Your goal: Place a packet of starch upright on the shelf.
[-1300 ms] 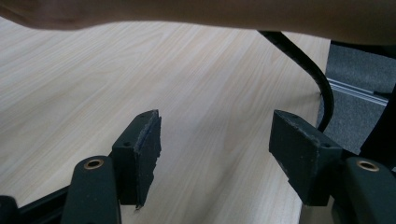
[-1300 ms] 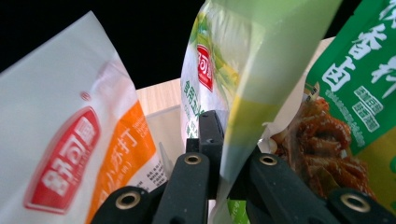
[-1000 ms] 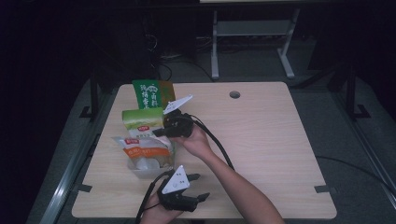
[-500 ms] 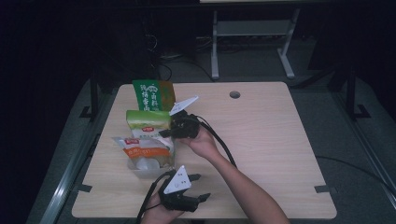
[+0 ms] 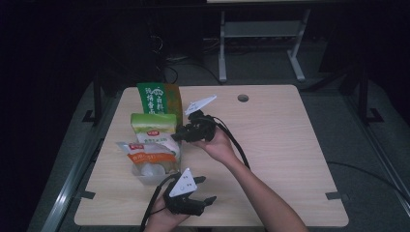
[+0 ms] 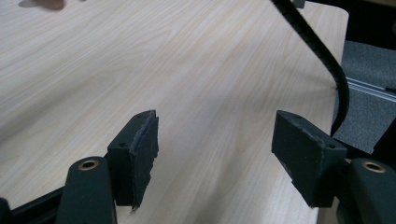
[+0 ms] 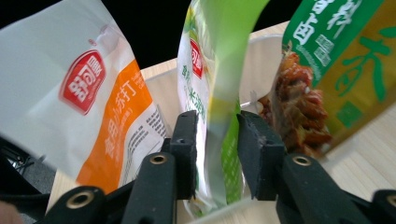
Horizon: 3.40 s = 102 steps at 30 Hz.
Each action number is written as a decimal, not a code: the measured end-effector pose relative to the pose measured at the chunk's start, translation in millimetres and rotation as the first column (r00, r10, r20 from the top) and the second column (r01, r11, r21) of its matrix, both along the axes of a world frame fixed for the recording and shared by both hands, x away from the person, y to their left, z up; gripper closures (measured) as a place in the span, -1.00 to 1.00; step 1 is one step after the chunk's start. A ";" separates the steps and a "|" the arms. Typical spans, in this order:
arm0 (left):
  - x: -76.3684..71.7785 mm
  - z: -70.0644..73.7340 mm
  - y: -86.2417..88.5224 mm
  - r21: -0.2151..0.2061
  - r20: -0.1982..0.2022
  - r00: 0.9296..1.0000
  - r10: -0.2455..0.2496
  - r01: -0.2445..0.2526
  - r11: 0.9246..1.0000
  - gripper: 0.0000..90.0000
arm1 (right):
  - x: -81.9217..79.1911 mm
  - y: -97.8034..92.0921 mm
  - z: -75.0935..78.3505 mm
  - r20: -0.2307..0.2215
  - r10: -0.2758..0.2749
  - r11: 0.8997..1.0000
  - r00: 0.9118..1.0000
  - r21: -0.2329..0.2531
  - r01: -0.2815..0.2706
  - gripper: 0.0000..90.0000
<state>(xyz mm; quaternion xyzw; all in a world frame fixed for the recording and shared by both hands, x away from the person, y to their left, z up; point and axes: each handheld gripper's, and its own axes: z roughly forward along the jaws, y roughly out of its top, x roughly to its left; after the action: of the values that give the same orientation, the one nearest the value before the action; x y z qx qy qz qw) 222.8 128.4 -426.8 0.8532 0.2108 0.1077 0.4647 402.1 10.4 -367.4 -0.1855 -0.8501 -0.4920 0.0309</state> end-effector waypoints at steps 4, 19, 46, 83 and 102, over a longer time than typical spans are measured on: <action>1.1 -0.2 -0.3 0.005 -0.003 1.000 0.002 -0.002 1.000 -0.32 | -3.3 -11.7 2.1 -0.004 -0.008 1.000 1.000 -0.008 0.008 0.39; 6.0 -0.5 0.5 0.003 -0.012 1.000 0.016 -0.016 1.000 -0.33 | -8.9 -63.1 2.7 -0.007 -0.077 0.997 0.997 -0.031 0.077 0.21; 8.1 2.0 3.8 -0.001 -0.007 1.000 0.029 -0.029 1.000 -0.34 | -13.8 -111.9 -1.7 -0.040 -0.160 0.986 0.986 -0.051 0.158 -0.02; 10.4 4.5 7.5 0.005 0.001 0.999 0.038 -0.038 0.999 -0.34 | -27.8 -152.4 -14.9 -0.074 -0.216 0.974 0.974 -0.083 0.210 -0.12; 10.9 3.4 7.6 0.003 0.004 0.999 0.039 -0.039 0.999 -0.34 | -43.5 -176.7 -28.0 -0.093 -0.251 0.966 0.964 -0.088 0.243 -0.13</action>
<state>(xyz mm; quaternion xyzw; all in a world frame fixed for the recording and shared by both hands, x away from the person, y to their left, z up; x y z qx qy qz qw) 233.7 136.0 -423.4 0.8496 0.2263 0.1185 0.4615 358.7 -166.2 -395.4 -0.3163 -0.8357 -0.4490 0.0062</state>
